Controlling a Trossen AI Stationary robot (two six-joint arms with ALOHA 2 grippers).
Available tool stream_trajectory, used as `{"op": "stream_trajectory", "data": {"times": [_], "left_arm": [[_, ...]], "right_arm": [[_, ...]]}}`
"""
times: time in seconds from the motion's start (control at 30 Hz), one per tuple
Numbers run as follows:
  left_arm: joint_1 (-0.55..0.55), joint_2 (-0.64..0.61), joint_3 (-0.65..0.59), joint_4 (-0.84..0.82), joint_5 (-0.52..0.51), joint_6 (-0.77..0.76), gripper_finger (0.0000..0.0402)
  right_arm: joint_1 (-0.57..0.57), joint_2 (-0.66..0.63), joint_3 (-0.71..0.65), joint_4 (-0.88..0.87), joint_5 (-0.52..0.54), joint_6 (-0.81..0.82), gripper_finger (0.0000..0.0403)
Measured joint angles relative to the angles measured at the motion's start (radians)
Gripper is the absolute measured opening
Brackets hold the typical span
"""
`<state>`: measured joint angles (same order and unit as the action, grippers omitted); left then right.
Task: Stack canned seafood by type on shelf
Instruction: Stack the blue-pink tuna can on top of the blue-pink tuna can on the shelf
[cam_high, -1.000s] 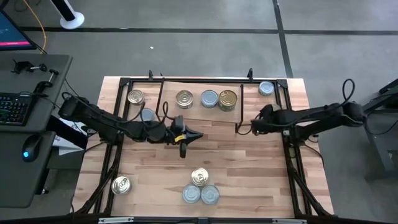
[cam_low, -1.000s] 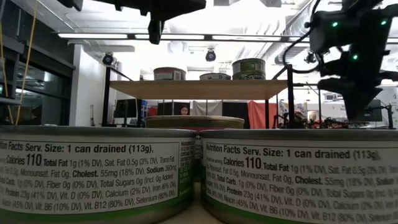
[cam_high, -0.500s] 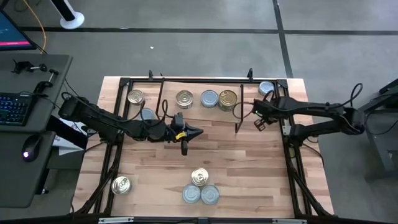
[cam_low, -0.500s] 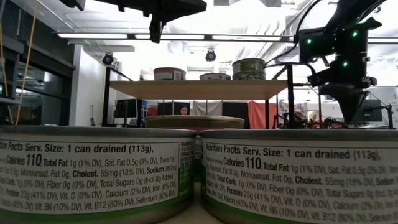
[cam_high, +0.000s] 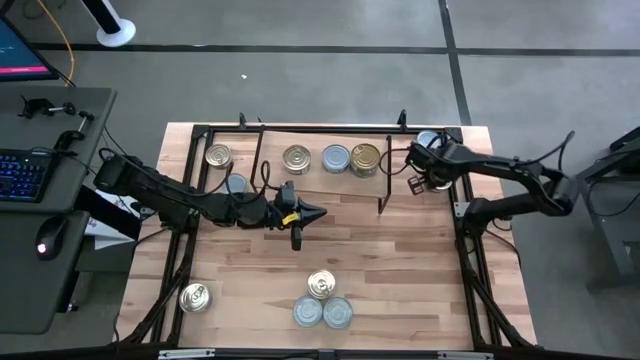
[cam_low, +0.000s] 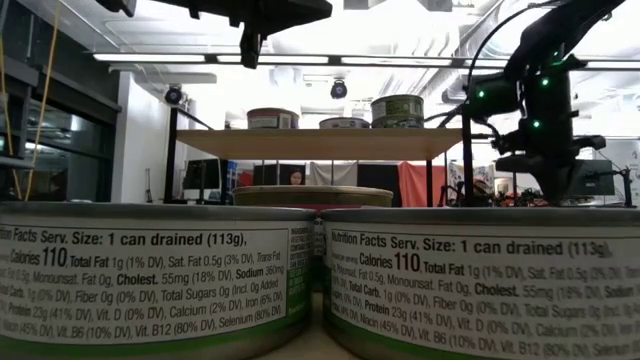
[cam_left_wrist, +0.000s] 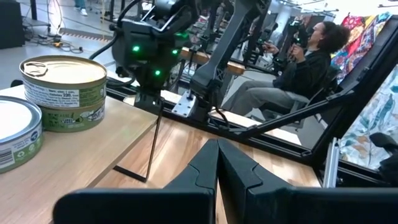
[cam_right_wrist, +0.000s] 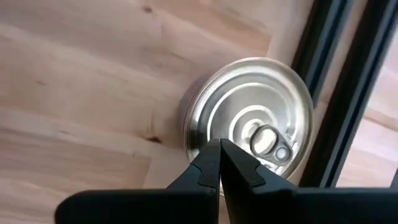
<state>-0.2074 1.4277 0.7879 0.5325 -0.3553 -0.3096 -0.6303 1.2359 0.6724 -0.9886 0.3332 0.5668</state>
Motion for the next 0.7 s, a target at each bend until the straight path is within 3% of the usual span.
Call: {"op": "stream_trajectory", "data": {"times": [0.3, 0.7], "left_arm": [[-0.003, -0.020, 0.000, -0.024, 0.003, 0.000, 0.0000], [-0.003, -0.152, 0.000, -0.190, 0.001, 0.069, 0.0000]], "right_arm": [[0.017, 0.052, 0.003, -0.013, -0.043, -0.050, 0.0000], [0.251, 0.051, 0.003, -0.121, -0.175, -0.014, 0.0000]]}}
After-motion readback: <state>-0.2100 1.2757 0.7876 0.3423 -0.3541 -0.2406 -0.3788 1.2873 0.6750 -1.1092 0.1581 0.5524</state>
